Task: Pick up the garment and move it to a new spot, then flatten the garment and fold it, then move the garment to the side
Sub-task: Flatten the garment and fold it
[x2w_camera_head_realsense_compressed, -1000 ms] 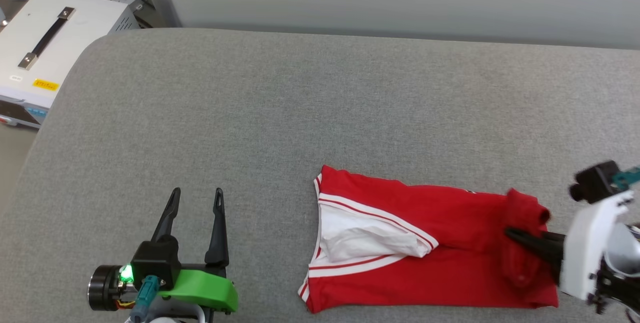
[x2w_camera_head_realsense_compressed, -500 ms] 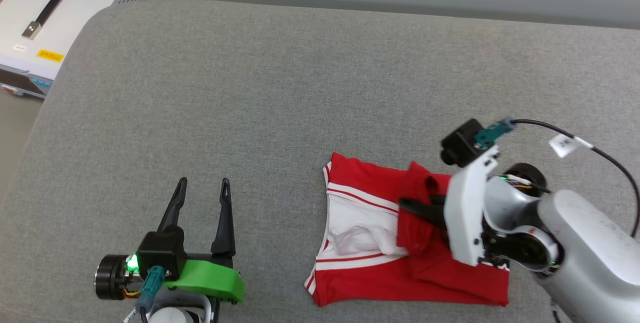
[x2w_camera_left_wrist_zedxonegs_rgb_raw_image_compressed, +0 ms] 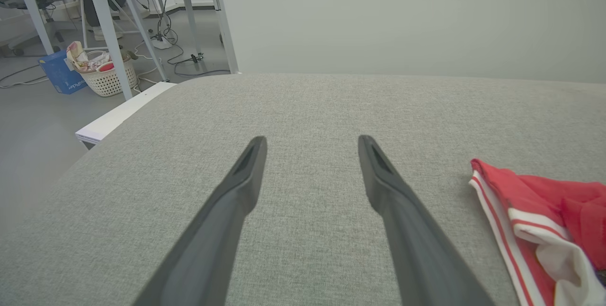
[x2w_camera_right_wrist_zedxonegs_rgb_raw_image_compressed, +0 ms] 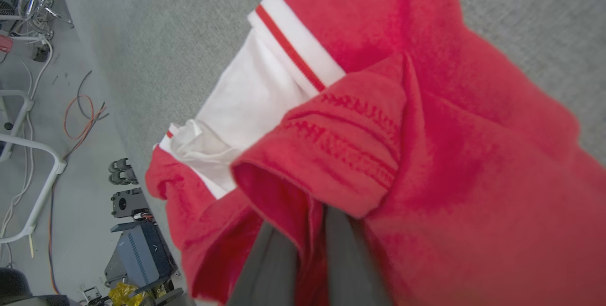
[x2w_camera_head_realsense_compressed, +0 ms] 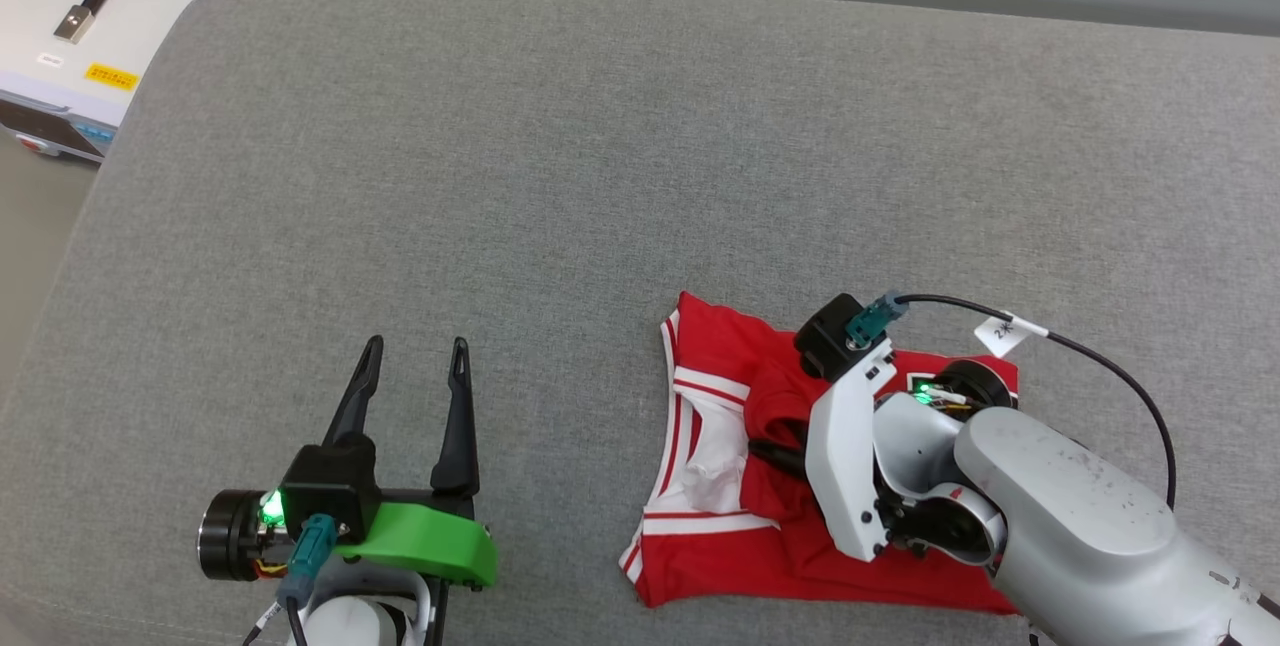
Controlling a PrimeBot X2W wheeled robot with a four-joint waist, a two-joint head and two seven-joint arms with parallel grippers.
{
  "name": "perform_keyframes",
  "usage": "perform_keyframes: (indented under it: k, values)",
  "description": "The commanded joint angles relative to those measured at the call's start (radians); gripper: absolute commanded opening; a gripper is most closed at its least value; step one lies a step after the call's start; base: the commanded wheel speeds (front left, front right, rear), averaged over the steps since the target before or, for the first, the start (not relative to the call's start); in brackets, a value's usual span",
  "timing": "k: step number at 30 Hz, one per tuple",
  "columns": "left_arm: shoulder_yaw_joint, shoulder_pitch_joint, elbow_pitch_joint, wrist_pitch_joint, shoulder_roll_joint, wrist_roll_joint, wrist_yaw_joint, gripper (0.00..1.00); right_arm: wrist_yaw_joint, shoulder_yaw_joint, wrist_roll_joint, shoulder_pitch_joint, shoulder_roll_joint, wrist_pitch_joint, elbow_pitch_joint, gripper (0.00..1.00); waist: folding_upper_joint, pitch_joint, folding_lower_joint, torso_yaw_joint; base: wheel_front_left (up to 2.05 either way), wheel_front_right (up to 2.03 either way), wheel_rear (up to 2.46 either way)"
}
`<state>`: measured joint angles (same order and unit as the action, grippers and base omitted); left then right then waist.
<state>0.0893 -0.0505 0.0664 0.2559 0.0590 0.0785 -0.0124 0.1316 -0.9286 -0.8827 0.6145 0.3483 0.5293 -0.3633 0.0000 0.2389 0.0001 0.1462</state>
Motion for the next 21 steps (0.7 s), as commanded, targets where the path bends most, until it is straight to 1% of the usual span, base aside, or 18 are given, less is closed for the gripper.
perform_keyframes:
  k: [1,2,3,4,8,10,13,16,17,19,21]
  values:
    - [-0.002,-0.016,0.003,0.006,-0.006,-0.008,0.001,1.0,-0.001,-0.021,0.0,0.004,0.0,-0.018,-0.026,0.0,0.0,-0.002,-0.0001,-0.001,0.0,0.0,0.0]
    - [-0.003,-0.014,0.004,0.006,-0.006,-0.008,0.002,1.0,-0.001,-0.027,-0.005,0.006,-0.001,-0.035,-0.03,0.0,0.0,-0.005,-0.0001,-0.003,0.0,0.0,0.0]
    - [-0.005,-0.011,0.004,0.006,-0.007,-0.008,0.003,1.0,-0.001,-0.031,-0.01,0.01,0.0,-0.064,-0.028,0.31,0.0,-0.011,-0.0001,-0.006,0.0,0.0,0.0]
    - [-0.006,-0.009,0.005,0.006,-0.007,-0.009,0.002,1.0,-0.001,-0.032,-0.013,0.012,0.002,-0.088,-0.023,1.0,0.0,-0.015,-0.0001,-0.007,0.0,0.0,0.0]
    - [-0.017,0.002,0.009,0.006,-0.007,-0.011,-0.001,1.0,-0.001,-0.029,-0.016,0.017,0.039,-0.189,0.03,1.0,0.0,-0.044,-0.0001,-0.019,0.0,0.0,0.0]
    - [-0.022,0.01,0.007,0.006,-0.007,-0.014,0.0,1.0,-0.001,-0.013,-0.016,0.013,0.066,-0.242,0.073,1.0,0.0,-0.061,-0.0001,-0.028,0.0,0.0,0.0]
    - [-0.03,0.024,0.006,0.006,-0.007,-0.02,-0.004,1.0,-0.001,0.038,-0.004,-0.002,0.114,-0.332,0.145,1.0,0.0,-0.085,-0.0001,-0.044,0.0,0.0,0.0]
    - [-0.037,0.034,0.001,0.006,-0.006,-0.024,-0.008,1.0,-0.001,0.113,0.059,-0.02,0.157,-0.434,0.18,1.0,0.0,-0.103,-0.0001,-0.06,0.0,0.0,0.0]
    - [-0.04,0.038,-0.001,0.006,-0.006,-0.025,-0.008,1.0,-0.001,0.152,0.093,-0.03,0.166,-0.479,0.184,1.0,0.0,-0.11,-0.0001,-0.067,0.0,0.0,0.0]
    - [-0.045,0.046,-0.004,0.006,-0.006,-0.026,-0.008,1.0,-0.001,0.23,0.152,-0.06,0.165,-0.552,0.18,1.0,0.0,-0.121,-0.0001,-0.078,0.0,0.0,0.0]
    - [-0.048,0.053,-0.006,0.006,-0.006,-0.026,-0.01,1.0,-0.001,0.309,0.214,-0.1,0.15,-0.615,0.173,1.0,0.0,-0.132,-0.0001,-0.089,0.0,0.0,0.0]
